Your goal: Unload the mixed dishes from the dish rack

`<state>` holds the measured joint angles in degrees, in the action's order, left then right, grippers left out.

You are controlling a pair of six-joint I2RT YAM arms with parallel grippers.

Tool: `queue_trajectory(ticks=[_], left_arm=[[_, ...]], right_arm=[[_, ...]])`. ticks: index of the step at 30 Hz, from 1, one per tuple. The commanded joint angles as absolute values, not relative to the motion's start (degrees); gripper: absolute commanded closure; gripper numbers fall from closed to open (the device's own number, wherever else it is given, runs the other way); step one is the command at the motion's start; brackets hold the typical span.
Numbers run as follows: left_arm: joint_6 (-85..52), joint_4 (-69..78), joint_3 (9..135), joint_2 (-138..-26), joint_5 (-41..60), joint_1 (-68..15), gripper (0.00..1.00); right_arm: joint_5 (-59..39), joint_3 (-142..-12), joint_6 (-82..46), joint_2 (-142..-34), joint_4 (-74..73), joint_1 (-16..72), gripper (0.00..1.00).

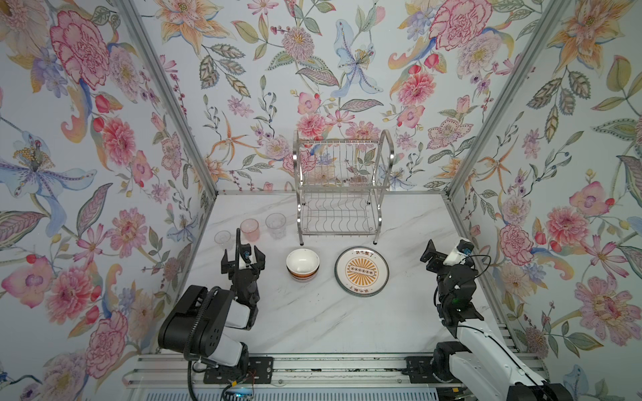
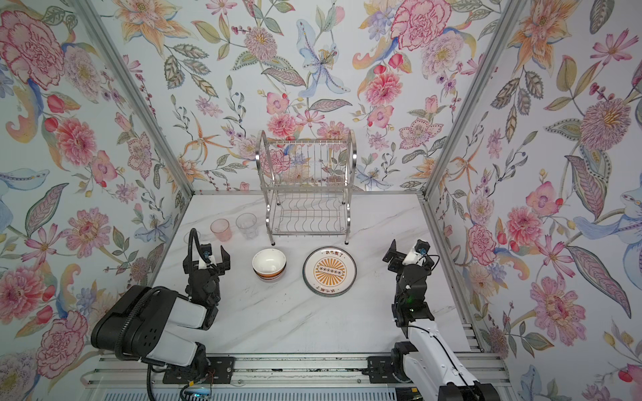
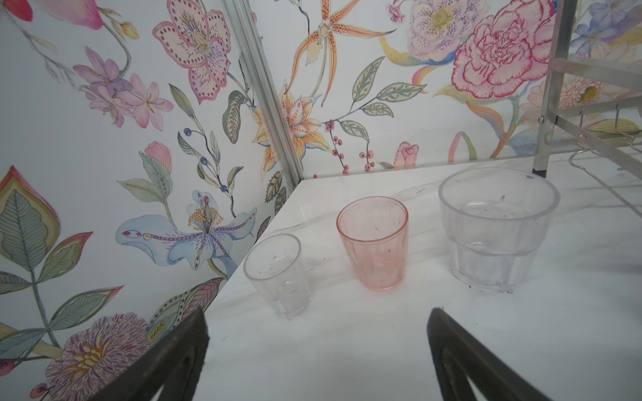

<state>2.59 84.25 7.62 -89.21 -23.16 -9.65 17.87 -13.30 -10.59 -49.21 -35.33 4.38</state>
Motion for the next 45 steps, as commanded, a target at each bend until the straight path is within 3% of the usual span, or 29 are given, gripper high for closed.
queue_trajectory(ticks=[1, 3, 23, 29, 33, 40, 45], left_arm=[[1.95, 88.89, 8.38, -91.58, -21.99, -8.92, 0.01], [0.54, 81.39, 10.02, -90.00, -19.63, -7.79, 0.01], [0.09, 82.32, 10.04, -90.62, -18.48, -6.67, 0.01], [0.00, 82.11, 10.02, -90.70, -18.68, -6.63, 0.01], [0.02, 82.09, 10.02, -90.70, -18.64, -6.68, 0.01], [-0.09, 81.91, 10.03, -90.70, -18.73, -6.65, 0.01], [-0.01, 82.20, 10.03, -90.70, -18.87, -6.65, 0.01]], right_arm=[[16.45, -11.60, -10.79, -50.85, -38.69, 3.87, 0.01], [15.90, -10.76, -10.62, -52.41, -40.39, 3.82, 0.01], [10.81, -14.37, 6.28, -84.79, -65.65, 6.72, 0.01], [5.75, -14.23, 5.20, -89.54, -70.25, 4.32, 0.01], [5.75, -16.54, 2.42, -88.82, -64.14, 2.52, 0.01], [16.79, -15.24, -0.57, -88.68, -66.60, 3.28, 0.01], [18.19, -15.44, -0.44, -88.86, -66.49, 3.69, 0.01]])
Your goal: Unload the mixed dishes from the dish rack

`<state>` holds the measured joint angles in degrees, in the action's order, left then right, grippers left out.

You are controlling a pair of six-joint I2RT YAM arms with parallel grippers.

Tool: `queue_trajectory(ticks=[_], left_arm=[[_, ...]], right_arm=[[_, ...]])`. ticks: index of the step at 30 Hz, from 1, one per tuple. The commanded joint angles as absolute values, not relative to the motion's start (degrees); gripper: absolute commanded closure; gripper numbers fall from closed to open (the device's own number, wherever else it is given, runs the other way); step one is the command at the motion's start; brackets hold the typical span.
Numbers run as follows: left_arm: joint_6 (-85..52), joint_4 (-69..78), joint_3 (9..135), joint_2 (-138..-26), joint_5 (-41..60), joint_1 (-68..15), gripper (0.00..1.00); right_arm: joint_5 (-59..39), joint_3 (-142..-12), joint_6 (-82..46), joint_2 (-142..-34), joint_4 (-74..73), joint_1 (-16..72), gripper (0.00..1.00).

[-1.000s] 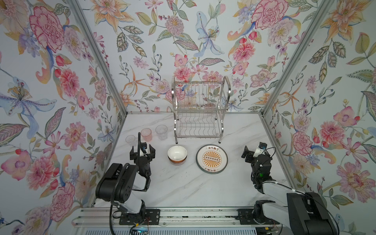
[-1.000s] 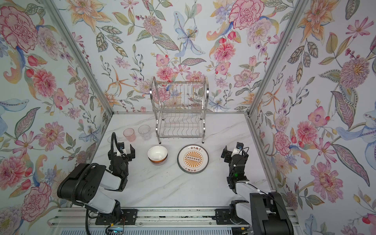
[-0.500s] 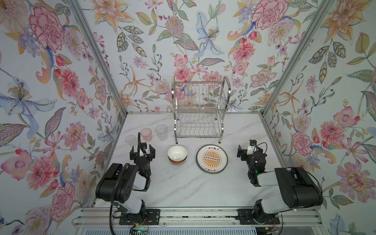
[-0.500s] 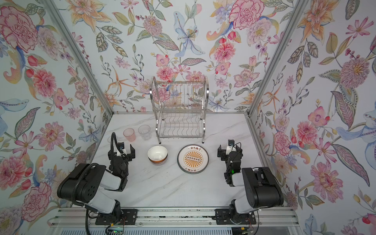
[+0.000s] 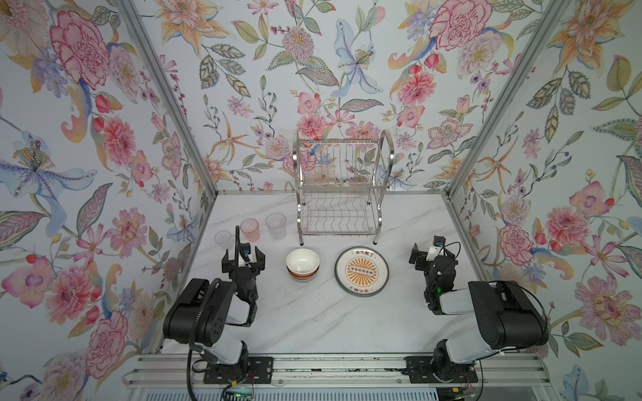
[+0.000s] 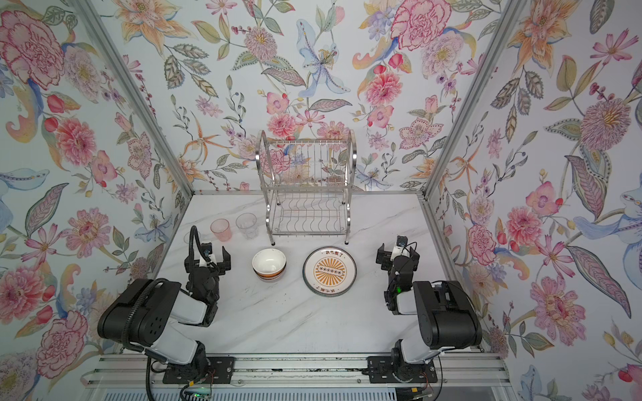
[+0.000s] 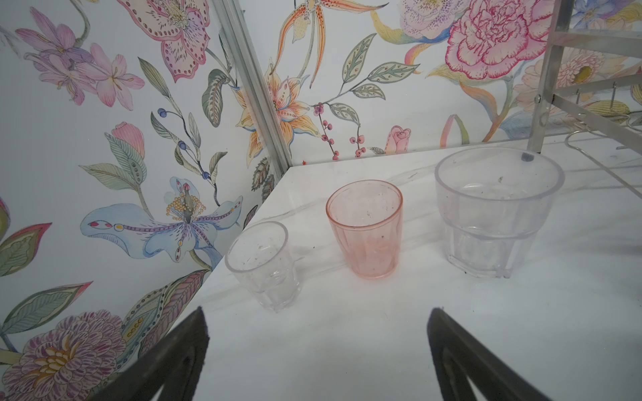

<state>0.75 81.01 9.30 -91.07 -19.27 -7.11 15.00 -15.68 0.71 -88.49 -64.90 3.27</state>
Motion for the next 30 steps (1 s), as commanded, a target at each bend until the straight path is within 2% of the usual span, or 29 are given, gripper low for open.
queue_trajectory(ticks=[1, 23, 30], left_arm=[[0.00, 82.50, 10.02, -90.70, -19.35, -6.64, 0.01], [-0.34, 82.50, 10.09, -90.96, -21.09, -6.99, 0.01], [-1.10, 81.36, 11.69, -90.49, -18.37, -5.71, 0.01]], right_arm=[[18.19, -15.38, -0.52, -88.80, -66.28, 3.69, 0.01], [18.33, -15.27, 1.16, -89.21, -67.58, 5.01, 0.01], [18.37, -15.22, 1.18, -89.21, -67.50, 5.01, 0.01]])
